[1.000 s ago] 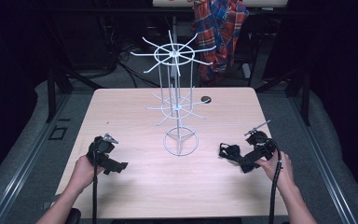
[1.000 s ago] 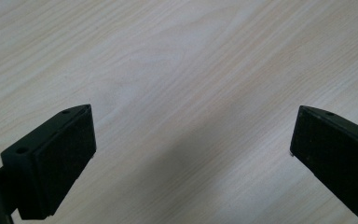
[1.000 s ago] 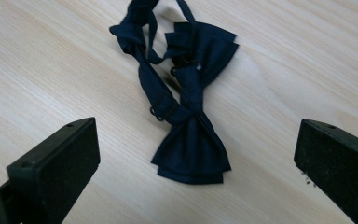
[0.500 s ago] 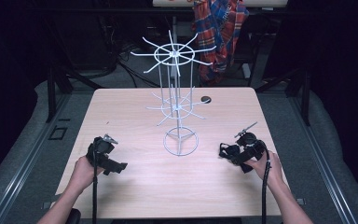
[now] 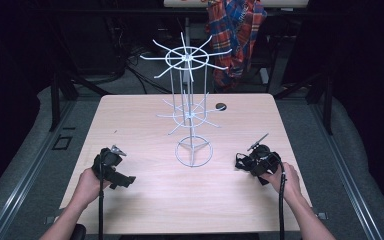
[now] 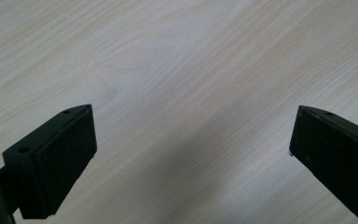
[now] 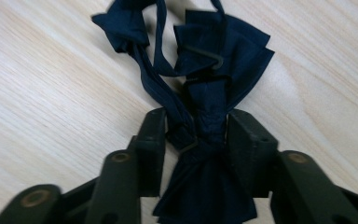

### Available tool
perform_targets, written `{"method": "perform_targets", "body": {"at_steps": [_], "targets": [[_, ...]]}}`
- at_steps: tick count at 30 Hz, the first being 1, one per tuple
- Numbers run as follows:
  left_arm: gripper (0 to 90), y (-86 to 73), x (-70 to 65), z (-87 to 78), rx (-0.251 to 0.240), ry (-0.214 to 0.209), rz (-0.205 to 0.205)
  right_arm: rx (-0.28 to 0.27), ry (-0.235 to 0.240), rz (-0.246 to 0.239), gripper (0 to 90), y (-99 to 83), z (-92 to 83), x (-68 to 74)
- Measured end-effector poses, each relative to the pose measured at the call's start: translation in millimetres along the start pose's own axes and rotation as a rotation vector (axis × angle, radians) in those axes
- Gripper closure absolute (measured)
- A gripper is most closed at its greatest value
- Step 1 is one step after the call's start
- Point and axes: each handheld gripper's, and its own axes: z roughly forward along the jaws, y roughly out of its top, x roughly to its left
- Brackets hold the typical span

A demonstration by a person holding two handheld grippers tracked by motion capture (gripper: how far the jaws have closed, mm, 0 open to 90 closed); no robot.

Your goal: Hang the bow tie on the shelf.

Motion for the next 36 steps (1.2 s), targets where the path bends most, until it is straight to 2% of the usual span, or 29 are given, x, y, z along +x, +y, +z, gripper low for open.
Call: {"method": "perform_targets", "body": {"at_steps": [1,2,4,6,10,13,14,16,18,20,26,29,30,32,33,34,36], "targets": [[0.7,0.4,0.4,1.4,0.002,-0.004,0.000,0.028,0.005,-0.030,64.8,0.4,-2.6,-2.8],[0.7,0.4,0.4,1.4,0.002,-0.004,0.000,0.028,0.005,-0.030,64.8,0.4,-2.6,-2.8],[0.7,1.0,0.8,2.9,0.009,-0.003,0.002,0.015,0.018,-0.015,70.2,-0.5,-2.0,-2.4],[0.7,1.2,0.7,2.8,0.012,-0.005,0.009,0.017,0.010,-0.022,73.0,-0.5,-2.5,-1.3],[0.7,0.0,1.1,0.9,0.003,-0.005,0.009,0.006,0.016,-0.032,73.4,0.0,-5.1,1.5],[0.9,0.2,1.4,-0.3,-0.008,0.008,0.010,-0.028,0.024,-0.020,73.4,-0.2,-7.7,3.7],[1.0,0.4,1.6,-0.6,-0.010,0.006,0.008,-0.022,0.021,-0.035,73.4,0.4,-9.9,2.8],[1.0,-0.2,1.6,-0.7,-0.012,0.006,0.009,-0.055,0.030,-0.008,73.4,-0.5,-10.6,4.3],[1.0,-1.4,2.4,-1.6,-0.011,0.001,0.009,-0.042,0.040,-0.021,73.4,0.6,-13.5,2.8],[1.0,-2.4,3.2,-2.0,-0.011,0.000,0.009,-0.043,0.028,-0.024,73.4,1.0,-15.1,1.6],[1.0,-2.2,2.5,-2.8,-0.019,0.004,0.013,-0.063,0.025,-0.019,73.4,1.1,-17.7,1.3],[1.0,-1.8,1.9,-3.0,-0.018,-0.002,0.013,-0.082,0.032,-0.008,73.4,0.1,-20.5,2.4],[1.0,-1.9,2.1,-3.1,-0.017,-0.004,0.013,-0.104,0.042,0.002,73.4,-0.7,-22.2,3.5],[1.0,-2.1,2.2,-2.9,-0.020,0.001,0.012,-0.099,0.040,-0.010,73.4,-0.5,-24.4,3.1],[1.0,-2.0,3.0,-3.0,-0.014,-0.002,0.013,-0.127,0.046,0.003,73.4,-1.1,-26.0,4.0],[1.0,-1.8,3.0,-3.0,-0.013,-0.003,0.014,-0.127,0.032,-0.002,73.4,-1.1,-27.8,4.0],[1.0,-1.5,2.6,-2.9,-0.013,-0.004,0.014,-0.134,0.040,-0.003,73.4,-0.9,-30.1,3.4]]}}
